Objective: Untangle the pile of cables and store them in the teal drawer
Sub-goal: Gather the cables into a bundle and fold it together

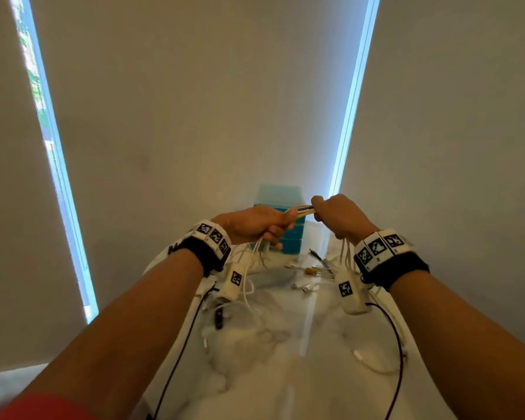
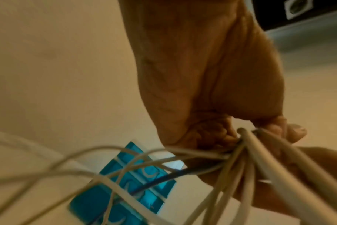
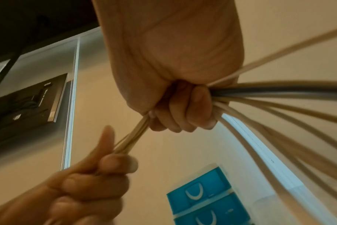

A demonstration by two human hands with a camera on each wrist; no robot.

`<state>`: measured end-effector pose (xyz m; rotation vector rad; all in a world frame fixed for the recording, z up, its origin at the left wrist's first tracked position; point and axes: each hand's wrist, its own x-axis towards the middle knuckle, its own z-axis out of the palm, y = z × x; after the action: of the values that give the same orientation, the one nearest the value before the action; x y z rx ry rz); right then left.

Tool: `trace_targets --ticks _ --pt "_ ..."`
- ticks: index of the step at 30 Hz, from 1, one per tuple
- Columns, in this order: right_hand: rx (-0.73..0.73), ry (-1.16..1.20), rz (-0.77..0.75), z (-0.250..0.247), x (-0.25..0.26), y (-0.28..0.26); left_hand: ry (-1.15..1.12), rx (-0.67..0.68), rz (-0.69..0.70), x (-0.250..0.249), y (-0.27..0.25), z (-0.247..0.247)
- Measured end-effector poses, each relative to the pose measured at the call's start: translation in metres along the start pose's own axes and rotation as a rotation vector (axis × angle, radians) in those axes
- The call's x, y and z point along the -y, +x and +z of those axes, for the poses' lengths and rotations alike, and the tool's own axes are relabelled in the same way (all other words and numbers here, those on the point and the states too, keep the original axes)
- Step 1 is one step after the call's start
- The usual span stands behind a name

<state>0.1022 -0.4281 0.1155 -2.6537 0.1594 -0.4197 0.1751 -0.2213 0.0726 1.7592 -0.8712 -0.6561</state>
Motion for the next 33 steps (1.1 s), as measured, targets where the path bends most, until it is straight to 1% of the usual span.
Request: trace_targets --ticks 1,3,4,5,6,7,9,10,12,15,16,17,18,19,21,23,24,26,28,30,31,33 --pt "-0.005 -0.029 0.003 -0.001 -0.004 0.0 -0.032 0.056 -0.055 0.002 -0.006 -0.003" --pt "-0.053 -0.092 -0.021 0.001 -0.011 0.003 0.001 0.089 -0.148 0.004 -0.022 -0.011" --pt "-0.088 -0.09 -0.035 0.003 -0.011 0.003 0.041 0.073 -0.193 0.005 -0.029 -0.016" --pt "-0.124 -0.144 -0.057 0.005 -0.009 0.003 0.067 0.047 -0.216 0.004 -0.034 -0.021" --pt "-0.153 -0.202 -0.067 0.009 -0.006 0.005 0.121 0.012 -0.242 0.001 -0.038 -0.025" --pt "-0.185 -0.196 -0.069 0.013 -0.004 0.008 0.214 -0.028 -0.268 -0.001 -0.04 -0.027" --pt "-0.257 -0.285 -0.113 0.012 0.001 0.011 0.465 -0.152 -0.321 0.0 -0.044 -0.035" --pt "-0.279 -0.294 -0.1 0.008 0.002 0.015 0.555 -0.228 -0.341 0.005 -0.049 -0.043" --pt "-0.358 -0.379 -0.097 -0.003 -0.001 0.024 0.648 -0.383 -0.358 0.021 -0.065 -0.065" --pt "-0.395 -0.419 -0.109 -0.015 -0.009 0.028 0.705 -0.627 -0.296 0.049 -0.094 -0.094" --pt "-0.365 -0.401 -0.091 -0.015 -0.004 0.025 0.729 -0.696 -0.27 0.058 -0.1 -0.1" --pt "-0.309 -0.447 -0.082 -0.01 0.0 0.023 0.757 -0.743 -0.252 0.065 -0.105 -0.106" --pt "-0.283 -0.468 -0.063 -0.005 0.006 0.021 0.786 -0.772 -0.233 0.073 -0.11 -0.112" --pt "-0.263 -0.426 -0.067 0.001 0.008 0.022 0.815 -0.795 -0.217 0.08 -0.117 -0.118" --pt "-0.214 -0.466 -0.108 0.016 0.015 0.021 0.911 -0.814 -0.177 0.093 -0.134 -0.131" --pt "-0.16 -0.339 -0.206 0.042 0.015 0.023 1.003 -0.795 -0.171 0.108 -0.153 -0.143" --pt "-0.125 -0.317 -0.27 0.056 0.015 0.023 1.036 -0.779 -0.184 0.117 -0.162 -0.147" --pt "0.042 -0.292 -0.36 0.08 0.024 0.018 1.099 -0.747 -0.258 0.141 -0.178 -0.148" --pt "0.233 -0.241 -0.323 0.108 0.034 0.011 1.128 -0.721 -0.376 0.171 -0.195 -0.142" --pt "0.388 -0.261 -0.314 0.137 0.039 0.007 1.077 -0.694 -0.502 0.206 -0.207 -0.129" --pt "0.43 -0.293 -0.318 0.149 0.042 0.002 1.009 -0.662 -0.565 0.216 -0.21 -0.122" --pt "0.411 -0.355 -0.311 0.161 0.047 -0.008 0.854 -0.596 -0.714 0.233 -0.212 -0.123"
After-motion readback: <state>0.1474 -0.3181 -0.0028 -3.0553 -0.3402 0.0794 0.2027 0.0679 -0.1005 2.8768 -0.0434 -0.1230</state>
